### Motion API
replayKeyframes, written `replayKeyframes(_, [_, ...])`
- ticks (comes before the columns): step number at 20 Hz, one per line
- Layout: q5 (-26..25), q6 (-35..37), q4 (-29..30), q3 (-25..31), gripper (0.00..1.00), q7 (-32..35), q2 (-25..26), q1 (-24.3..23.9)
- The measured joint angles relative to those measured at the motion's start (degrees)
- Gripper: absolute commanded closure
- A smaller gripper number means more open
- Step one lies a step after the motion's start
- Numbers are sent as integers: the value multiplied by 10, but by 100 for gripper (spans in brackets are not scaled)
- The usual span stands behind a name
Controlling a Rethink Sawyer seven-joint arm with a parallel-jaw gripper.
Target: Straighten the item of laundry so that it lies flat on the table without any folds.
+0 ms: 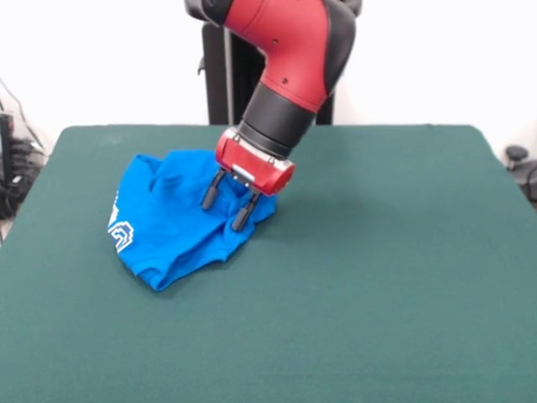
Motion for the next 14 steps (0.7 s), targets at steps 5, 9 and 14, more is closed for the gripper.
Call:
replayKeyframes(5, [0,0,0,-4,0,0,5,2])
replayKeyframes(9, [0,0,0,-14,0,0,6,7])
replayKeyframes(14, [5,0,0,-22,0,0,13,12])
